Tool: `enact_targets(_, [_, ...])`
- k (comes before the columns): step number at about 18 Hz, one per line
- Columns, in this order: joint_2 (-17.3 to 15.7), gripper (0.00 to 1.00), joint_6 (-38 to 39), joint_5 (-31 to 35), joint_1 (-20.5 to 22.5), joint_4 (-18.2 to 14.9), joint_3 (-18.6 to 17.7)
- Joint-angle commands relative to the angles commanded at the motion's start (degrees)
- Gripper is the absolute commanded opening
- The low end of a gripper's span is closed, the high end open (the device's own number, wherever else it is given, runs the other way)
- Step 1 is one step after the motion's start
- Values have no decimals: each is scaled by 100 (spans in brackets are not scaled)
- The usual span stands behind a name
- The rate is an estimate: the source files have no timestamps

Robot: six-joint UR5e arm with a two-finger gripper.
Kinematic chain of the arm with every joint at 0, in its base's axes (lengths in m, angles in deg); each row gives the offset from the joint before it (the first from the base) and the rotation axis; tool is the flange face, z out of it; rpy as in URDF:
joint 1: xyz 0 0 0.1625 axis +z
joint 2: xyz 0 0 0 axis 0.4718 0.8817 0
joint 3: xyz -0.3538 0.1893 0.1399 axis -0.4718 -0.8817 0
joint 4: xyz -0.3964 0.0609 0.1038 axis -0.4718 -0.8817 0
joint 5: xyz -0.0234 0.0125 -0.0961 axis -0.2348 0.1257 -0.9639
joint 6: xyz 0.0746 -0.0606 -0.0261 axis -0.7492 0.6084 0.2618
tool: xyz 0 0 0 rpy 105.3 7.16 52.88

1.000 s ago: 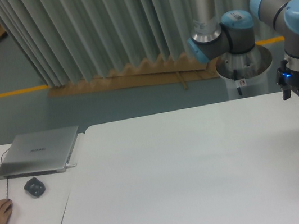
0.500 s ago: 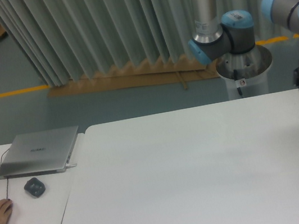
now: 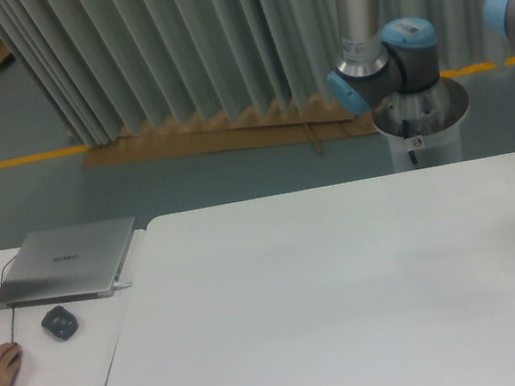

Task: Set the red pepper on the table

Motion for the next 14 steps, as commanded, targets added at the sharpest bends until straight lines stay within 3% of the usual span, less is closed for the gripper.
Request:
enact_targets(2, [44, 100, -850, 9, 175, 0, -9])
enact_targets(8, [18, 100, -2012, 35, 755, -9, -70])
enact_targets(14, [114, 100, -2700, 826, 870, 9, -9])
